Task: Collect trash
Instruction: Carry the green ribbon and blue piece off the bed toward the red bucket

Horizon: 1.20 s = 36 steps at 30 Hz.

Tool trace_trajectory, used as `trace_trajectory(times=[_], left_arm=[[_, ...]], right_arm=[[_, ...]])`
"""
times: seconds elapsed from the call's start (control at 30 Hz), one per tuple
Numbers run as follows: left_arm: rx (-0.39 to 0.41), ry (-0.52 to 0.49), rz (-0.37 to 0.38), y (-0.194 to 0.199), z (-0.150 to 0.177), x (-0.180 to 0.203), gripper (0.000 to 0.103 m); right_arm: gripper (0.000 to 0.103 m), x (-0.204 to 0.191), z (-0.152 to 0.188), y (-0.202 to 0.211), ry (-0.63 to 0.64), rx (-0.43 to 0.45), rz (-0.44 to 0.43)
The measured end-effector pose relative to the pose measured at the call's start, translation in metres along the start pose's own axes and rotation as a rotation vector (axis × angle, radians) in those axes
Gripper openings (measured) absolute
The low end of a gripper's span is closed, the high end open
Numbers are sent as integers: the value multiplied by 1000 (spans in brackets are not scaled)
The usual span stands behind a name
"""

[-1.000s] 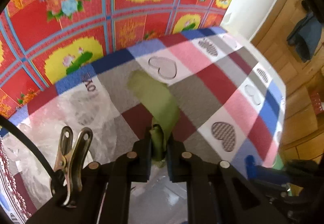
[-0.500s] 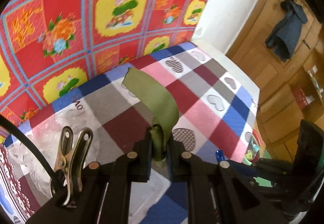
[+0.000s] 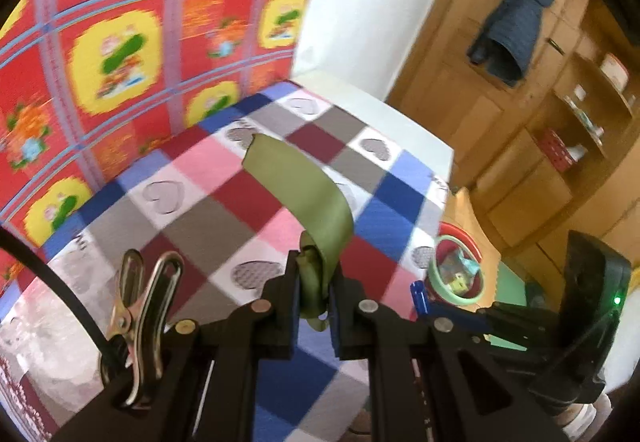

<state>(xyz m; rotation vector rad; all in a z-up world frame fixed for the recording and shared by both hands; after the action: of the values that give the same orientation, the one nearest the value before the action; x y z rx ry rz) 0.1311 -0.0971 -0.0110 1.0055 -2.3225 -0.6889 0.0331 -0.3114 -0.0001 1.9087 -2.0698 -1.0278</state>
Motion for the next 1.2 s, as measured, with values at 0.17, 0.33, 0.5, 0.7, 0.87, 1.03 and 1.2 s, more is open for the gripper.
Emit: trace_trajectory(times=[0.17, 0.33, 0.5, 0.7, 0.87, 1.03, 1.2], left_arm=[[-17, -33, 63, -14, -3, 44, 12], [-41, -86, 115, -30, 0, 90, 12], [-71, -124, 168, -50, 4, 138, 12], [-108, -173, 227, -79, 12, 198, 12], [-142, -214, 270, -107, 21, 246, 12], [-184, -251, 302, -140, 32, 288, 12], [-234, -297, 333, -178, 49, 329, 12]], right_arm=[[17, 43, 3, 22, -63, 23, 55], [17, 88, 8, 45, -115, 38, 114], [17, 133, 13, 68, -163, 51, 172], [17, 189, 26, 87, -221, 58, 240], [17, 236, 42, 98, -261, 53, 294], [17, 285, 58, 101, -319, 50, 336], [17, 329, 72, 95, -341, 38, 381]])
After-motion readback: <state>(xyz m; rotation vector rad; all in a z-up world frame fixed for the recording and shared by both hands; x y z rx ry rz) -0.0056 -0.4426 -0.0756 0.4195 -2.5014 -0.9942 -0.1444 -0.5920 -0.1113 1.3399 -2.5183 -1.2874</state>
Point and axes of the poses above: each gripper's, at about its wrist camera, not at the fingertips, and y roughly against the way its jaws point, x to its right, z to its underside, the point moved 3 cm from there along -y, roughly the way its jaws point, and after that the axes turned 12 degrees about x, right-handed, at the moved point
